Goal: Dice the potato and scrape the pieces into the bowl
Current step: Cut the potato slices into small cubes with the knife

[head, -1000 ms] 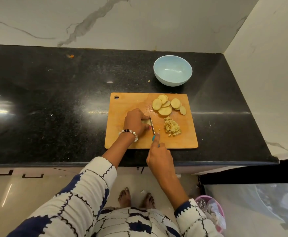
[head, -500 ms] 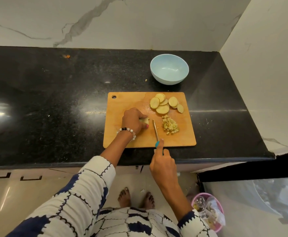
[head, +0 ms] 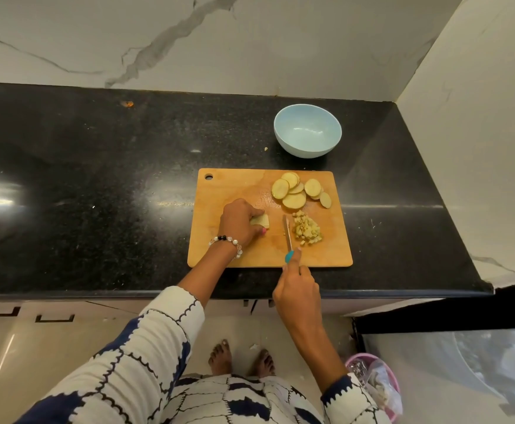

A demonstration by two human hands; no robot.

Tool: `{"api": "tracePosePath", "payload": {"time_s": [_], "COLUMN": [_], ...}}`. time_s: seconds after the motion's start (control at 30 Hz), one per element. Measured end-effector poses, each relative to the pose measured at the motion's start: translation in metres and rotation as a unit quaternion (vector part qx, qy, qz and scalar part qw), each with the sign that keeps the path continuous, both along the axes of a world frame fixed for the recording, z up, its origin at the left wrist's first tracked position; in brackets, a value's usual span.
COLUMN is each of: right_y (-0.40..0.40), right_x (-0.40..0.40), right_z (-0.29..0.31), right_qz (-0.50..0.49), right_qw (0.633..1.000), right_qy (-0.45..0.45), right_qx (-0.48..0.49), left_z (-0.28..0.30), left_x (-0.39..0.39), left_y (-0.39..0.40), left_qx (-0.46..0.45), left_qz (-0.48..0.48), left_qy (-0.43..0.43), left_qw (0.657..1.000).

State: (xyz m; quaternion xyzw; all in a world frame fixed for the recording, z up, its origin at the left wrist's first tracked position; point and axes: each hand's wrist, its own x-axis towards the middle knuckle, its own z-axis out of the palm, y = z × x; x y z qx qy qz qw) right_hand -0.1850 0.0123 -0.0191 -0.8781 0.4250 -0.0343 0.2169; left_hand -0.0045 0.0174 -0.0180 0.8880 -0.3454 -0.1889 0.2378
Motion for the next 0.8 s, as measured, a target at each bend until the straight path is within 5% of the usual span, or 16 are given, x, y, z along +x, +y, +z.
{"api": "tracePosePath", "payload": {"time_s": [0.8], "right_y": [0.006], "right_x": [0.034], "right_z": [0.008], "right_qz": [0.061], "right_qw": [0.996], "right_qy": [0.059], "right_qx": [0.020], "left_z": [-0.003], "left_x": [-0.001], "left_y": [-0.001], "left_qx": [-0.009], "left_qz": [0.008], "left_qy": [-0.014], "left_qw": [1.000]}}
